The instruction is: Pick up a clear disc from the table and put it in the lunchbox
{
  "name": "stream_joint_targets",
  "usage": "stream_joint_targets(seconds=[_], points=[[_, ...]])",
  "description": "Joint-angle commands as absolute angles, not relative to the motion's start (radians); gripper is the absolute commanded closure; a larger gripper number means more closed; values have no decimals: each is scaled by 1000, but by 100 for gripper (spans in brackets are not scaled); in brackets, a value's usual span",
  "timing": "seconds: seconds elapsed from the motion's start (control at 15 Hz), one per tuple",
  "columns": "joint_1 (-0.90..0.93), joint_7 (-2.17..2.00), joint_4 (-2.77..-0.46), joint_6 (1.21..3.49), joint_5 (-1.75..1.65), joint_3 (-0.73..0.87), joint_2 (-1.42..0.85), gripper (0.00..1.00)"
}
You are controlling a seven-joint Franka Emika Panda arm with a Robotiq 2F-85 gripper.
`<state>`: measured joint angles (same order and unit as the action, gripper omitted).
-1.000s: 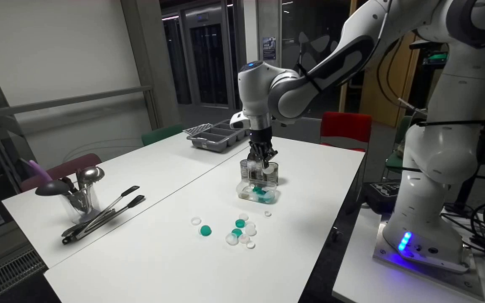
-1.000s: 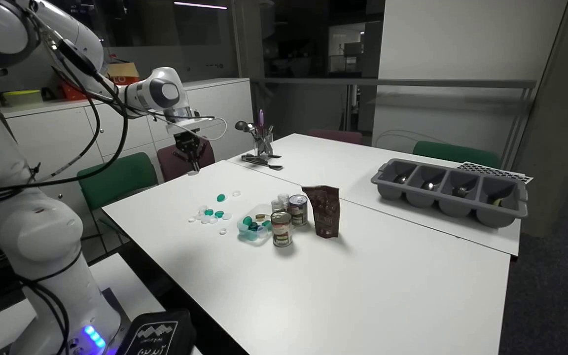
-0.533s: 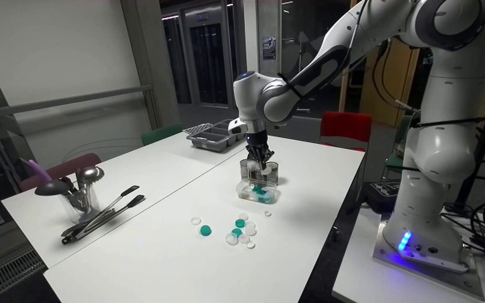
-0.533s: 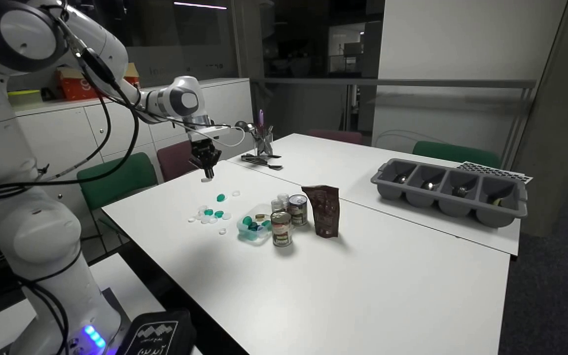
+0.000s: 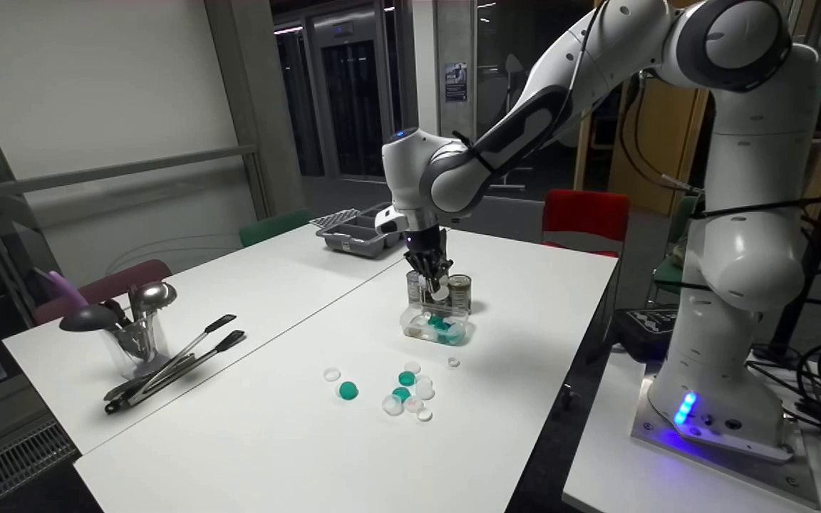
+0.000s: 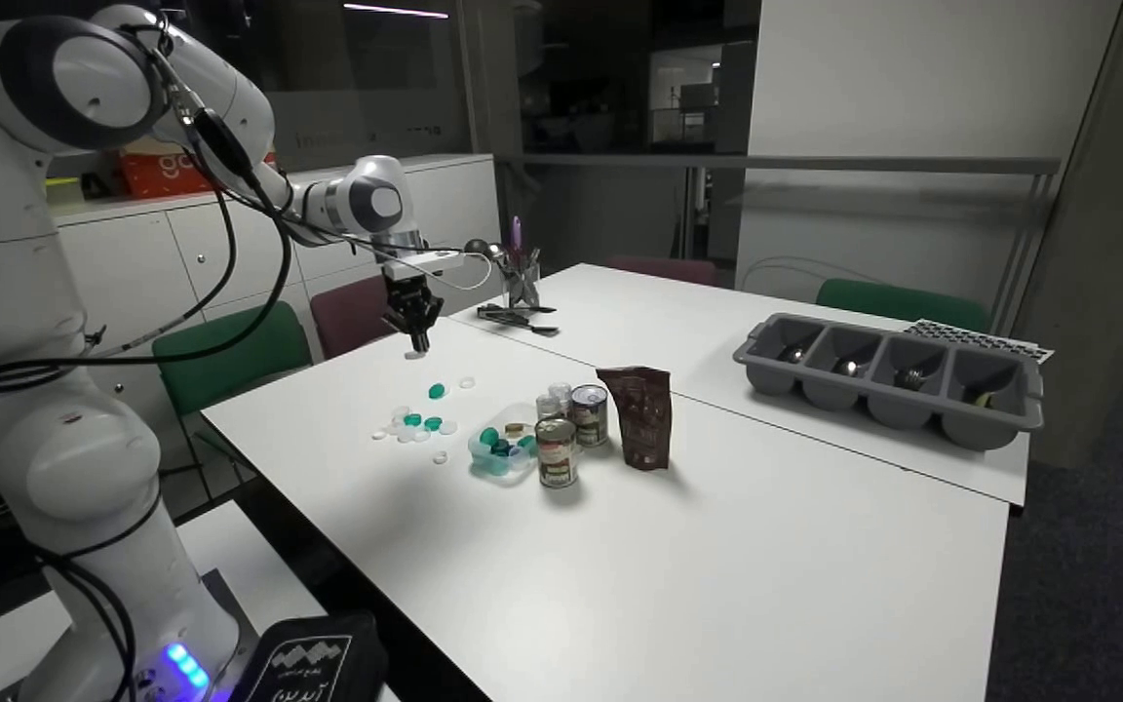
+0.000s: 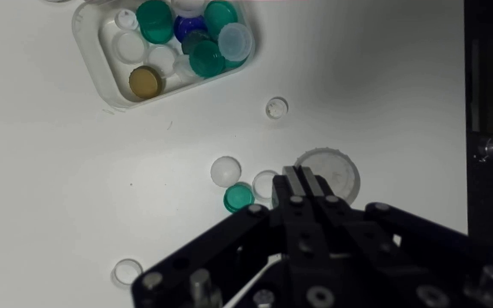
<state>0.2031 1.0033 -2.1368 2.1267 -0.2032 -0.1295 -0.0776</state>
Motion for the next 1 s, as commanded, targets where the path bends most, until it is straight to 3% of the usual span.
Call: stream_joint_targets(seconds=[0.0, 0.47, 0.93], points=[[186, 1004, -2130, 2123, -204, -149, -81, 98], [168, 1001, -2115, 2137, -215, -134, -111, 99], [82, 1072, -2114, 2298, -185, -98, -176, 99]])
